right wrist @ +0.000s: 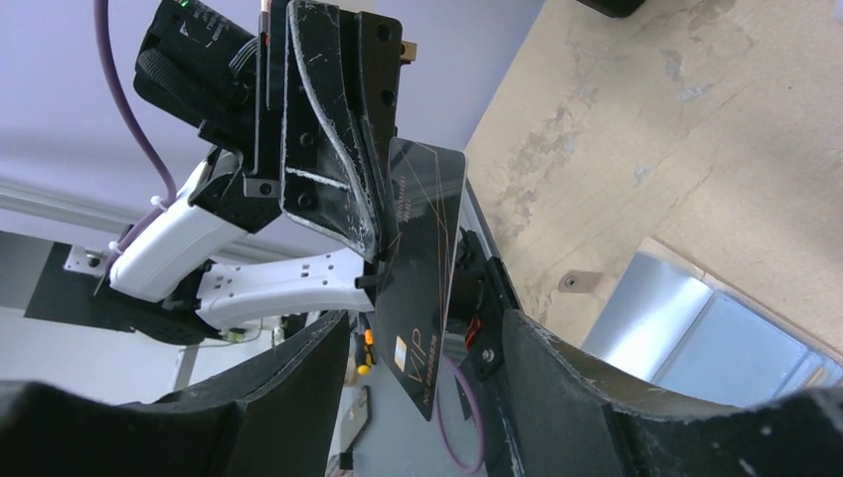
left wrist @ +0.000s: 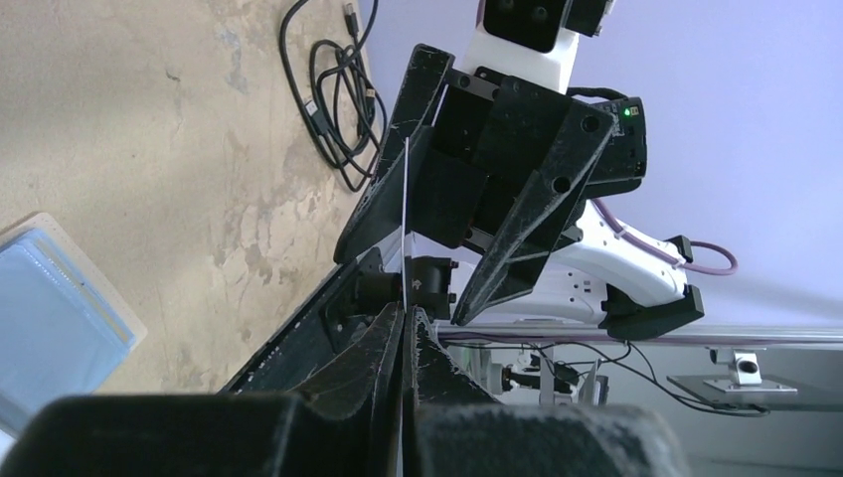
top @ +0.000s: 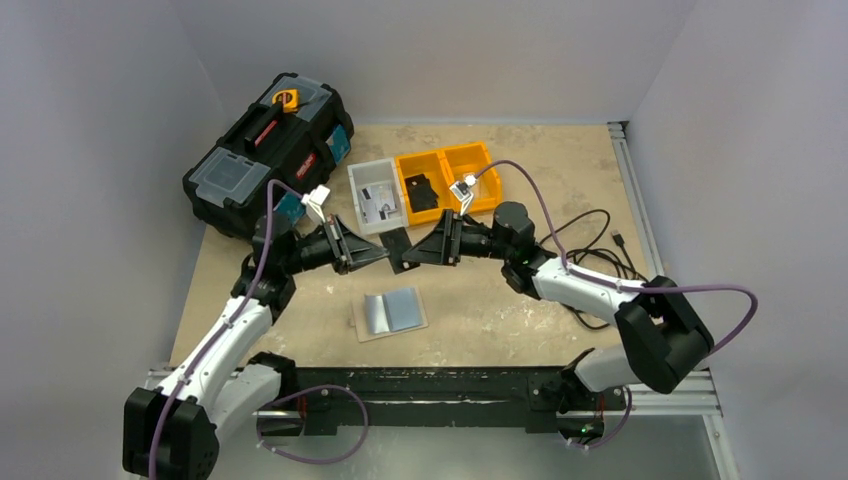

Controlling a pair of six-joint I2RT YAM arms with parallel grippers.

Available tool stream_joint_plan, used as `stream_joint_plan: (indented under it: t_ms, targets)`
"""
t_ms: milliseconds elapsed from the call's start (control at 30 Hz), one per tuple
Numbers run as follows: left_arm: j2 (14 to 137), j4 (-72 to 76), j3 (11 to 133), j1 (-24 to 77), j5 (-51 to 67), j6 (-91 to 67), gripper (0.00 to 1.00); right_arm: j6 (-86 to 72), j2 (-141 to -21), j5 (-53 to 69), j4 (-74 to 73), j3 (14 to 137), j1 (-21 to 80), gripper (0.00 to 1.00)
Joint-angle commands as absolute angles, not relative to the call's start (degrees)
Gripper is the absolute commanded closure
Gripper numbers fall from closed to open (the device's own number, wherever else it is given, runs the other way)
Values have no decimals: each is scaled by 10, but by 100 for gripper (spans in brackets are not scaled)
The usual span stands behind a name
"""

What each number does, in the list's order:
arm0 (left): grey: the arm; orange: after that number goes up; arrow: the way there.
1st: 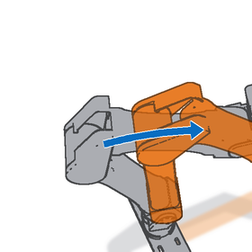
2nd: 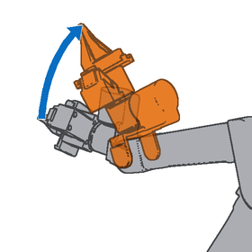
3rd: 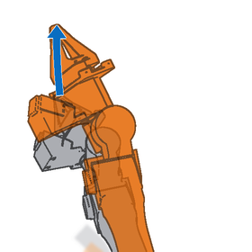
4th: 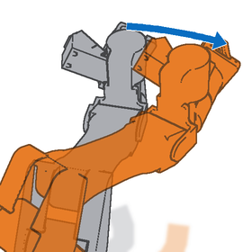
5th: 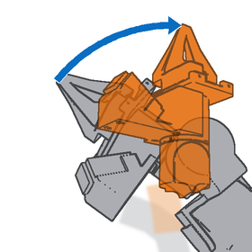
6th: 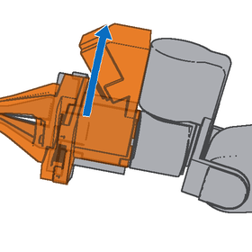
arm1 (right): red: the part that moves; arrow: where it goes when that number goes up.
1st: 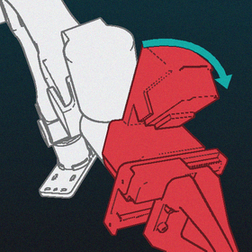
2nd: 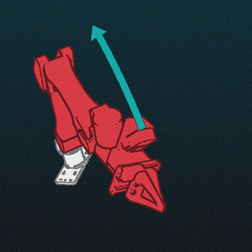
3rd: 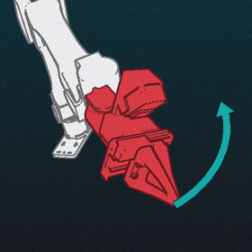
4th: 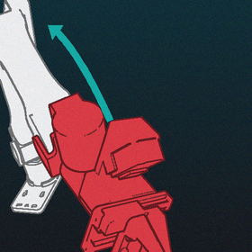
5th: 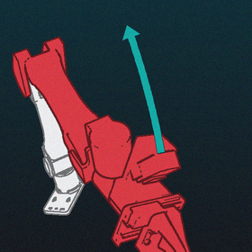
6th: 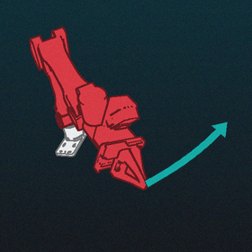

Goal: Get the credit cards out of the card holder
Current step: Place the credit card in the storage box.

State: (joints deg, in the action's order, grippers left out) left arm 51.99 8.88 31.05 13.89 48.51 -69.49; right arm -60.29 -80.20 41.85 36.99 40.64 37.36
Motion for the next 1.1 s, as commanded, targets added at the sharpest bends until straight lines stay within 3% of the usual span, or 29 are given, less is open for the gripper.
stream_joint_plan:
  t_ms: [0, 133, 233, 267, 400, 533, 667, 1067]
  targets:
    - [533, 140, 310, 134, 516, -700, 100, -627, -810, 441, 425, 413, 373, 47]
    - [548, 144, 307, 134, 526, -695, 100, -630, -821, 443, 429, 416, 372, 70]
    - [556, 126, 313, 134, 531, -682, 100, -619, -828, 445, 413, 424, 372, 99]
    - [557, 111, 317, 135, 528, -669, 99, -610, -832, 444, 401, 429, 371, 100]
    - [543, -57, 358, 134, 479, -580, 55, -555, -834, 414, 317, 462, 362, 100]
    - [527, -239, 416, 134, 393, -490, 32, -490, -861, 405, 221, 521, 307, 100]
    - [512, -309, 440, 134, 349, -454, 24, -412, -921, 370, 111, 621, 248, 100]
    - [469, -355, 441, 134, 345, -439, 23, -287, -1164, 239, -97, 911, 220, 100]
